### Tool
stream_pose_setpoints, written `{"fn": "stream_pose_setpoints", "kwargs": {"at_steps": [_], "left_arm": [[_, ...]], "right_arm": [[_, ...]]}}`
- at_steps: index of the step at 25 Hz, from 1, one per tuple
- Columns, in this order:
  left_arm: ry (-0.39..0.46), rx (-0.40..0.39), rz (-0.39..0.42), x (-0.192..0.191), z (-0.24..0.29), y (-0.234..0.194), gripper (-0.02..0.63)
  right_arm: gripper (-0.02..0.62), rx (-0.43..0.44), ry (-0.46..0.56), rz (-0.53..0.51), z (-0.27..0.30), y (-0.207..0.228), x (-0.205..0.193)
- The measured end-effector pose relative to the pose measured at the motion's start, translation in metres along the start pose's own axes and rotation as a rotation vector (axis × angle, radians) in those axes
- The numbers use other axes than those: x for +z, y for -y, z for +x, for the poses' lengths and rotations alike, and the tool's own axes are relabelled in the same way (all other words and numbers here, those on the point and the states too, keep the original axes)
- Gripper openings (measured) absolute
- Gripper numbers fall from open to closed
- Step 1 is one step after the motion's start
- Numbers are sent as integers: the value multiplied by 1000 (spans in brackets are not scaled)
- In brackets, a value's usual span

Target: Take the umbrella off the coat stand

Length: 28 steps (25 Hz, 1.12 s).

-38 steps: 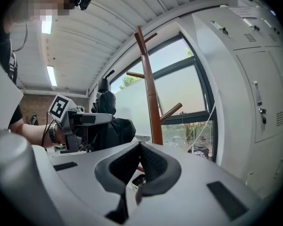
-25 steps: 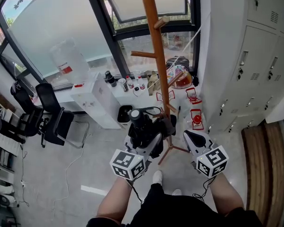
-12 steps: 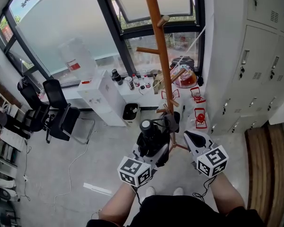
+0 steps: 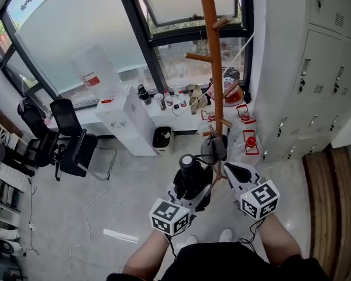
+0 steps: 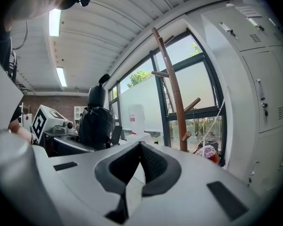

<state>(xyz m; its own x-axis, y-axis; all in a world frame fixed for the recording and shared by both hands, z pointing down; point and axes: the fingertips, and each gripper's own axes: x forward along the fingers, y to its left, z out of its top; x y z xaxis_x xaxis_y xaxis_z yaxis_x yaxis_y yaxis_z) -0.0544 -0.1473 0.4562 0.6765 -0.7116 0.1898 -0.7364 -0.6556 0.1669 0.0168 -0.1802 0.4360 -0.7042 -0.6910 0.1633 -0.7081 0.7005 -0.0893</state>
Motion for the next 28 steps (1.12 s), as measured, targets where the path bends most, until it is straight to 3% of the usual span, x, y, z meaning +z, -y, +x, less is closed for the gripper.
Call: {"fn": "stream_pose_setpoints", "kwargs": {"at_steps": [10,28], "left_arm": [[-18,-104,5,-17,-32,-13,268],[-41,-305,-5,-33,-42,7,268]], "right_arm": [[54,-112,-18,14,3,-36,-13],[54,-331,-33,46,-38,-54,-30]]}}
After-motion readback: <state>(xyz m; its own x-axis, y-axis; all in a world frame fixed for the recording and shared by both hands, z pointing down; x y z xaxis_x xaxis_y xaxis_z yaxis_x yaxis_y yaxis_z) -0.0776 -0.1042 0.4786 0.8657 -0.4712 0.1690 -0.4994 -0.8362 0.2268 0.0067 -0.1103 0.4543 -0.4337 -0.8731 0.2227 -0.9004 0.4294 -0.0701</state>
